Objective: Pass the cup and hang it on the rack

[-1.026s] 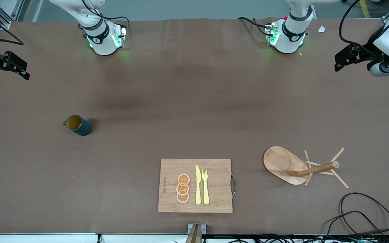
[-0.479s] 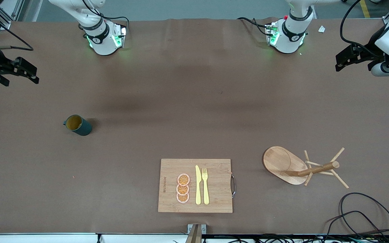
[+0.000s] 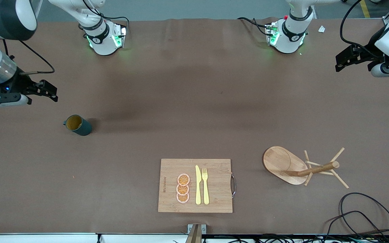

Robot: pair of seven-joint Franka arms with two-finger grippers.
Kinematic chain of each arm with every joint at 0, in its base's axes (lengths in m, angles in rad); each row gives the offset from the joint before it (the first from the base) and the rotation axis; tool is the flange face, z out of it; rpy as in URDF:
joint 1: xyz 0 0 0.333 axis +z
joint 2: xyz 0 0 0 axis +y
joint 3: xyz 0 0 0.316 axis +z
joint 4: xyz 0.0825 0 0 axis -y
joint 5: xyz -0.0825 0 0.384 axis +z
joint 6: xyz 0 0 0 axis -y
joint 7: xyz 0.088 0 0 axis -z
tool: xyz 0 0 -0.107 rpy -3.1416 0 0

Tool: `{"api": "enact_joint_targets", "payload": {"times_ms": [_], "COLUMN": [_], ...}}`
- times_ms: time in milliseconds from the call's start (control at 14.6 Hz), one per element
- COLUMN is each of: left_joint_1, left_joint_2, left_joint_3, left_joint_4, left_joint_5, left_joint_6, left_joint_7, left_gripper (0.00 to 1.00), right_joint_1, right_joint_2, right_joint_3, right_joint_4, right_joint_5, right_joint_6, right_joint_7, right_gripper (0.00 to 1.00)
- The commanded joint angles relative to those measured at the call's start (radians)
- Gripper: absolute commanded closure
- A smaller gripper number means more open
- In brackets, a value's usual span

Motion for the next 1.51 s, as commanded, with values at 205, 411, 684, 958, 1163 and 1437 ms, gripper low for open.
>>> {"api": "enact_joint_targets", "payload": {"times_ms": [205, 411, 684, 958, 1163, 1437], "left_joint_1": [0.005, 0.006, 0.006, 0.008, 0.008, 0.008], "left_joint_2": [0.004, 0.005, 0.004, 0.004, 0.004, 0.004], "left_joint_3": [-0.004, -0.004, -0.004, -0.002, -0.002, -0.002], "left_joint_4": [0.016, 0.016, 0.016, 0.016, 0.016, 0.016], "left_joint_5": [0.008, 0.008, 0.008, 0.008, 0.008, 0.01], "left_joint_6": [-0.012, -0.012, -0.007, -0.007, -0.007, -0.007], "left_joint_7": [0.002, -0.004, -0.004, -0.004, -0.004, -0.003], "left_gripper": [0.0, 0.0, 0.0, 0.0, 0.0, 0.0], "right_joint_1": [0.01, 0.01, 0.008, 0.007, 0.007, 0.008], "right_joint_2": [-0.024, 0.0, 0.055, 0.101, 0.129, 0.18], "right_joint_3": [-0.004, -0.004, -0.004, -0.004, -0.004, -0.004], "right_joint_4": [-0.164, -0.172, -0.17, -0.172, -0.211, -0.25], "right_joint_5": [0.012, 0.012, 0.012, 0.012, 0.014, 0.014], "right_joint_6": [0.201, 0.235, 0.294, 0.349, 0.441, 0.554], "right_joint_7": [0.011, 0.014, 0.015, 0.017, 0.017, 0.017], "right_gripper": [0.0, 0.0, 0.0, 0.0, 0.0, 0.0]}}
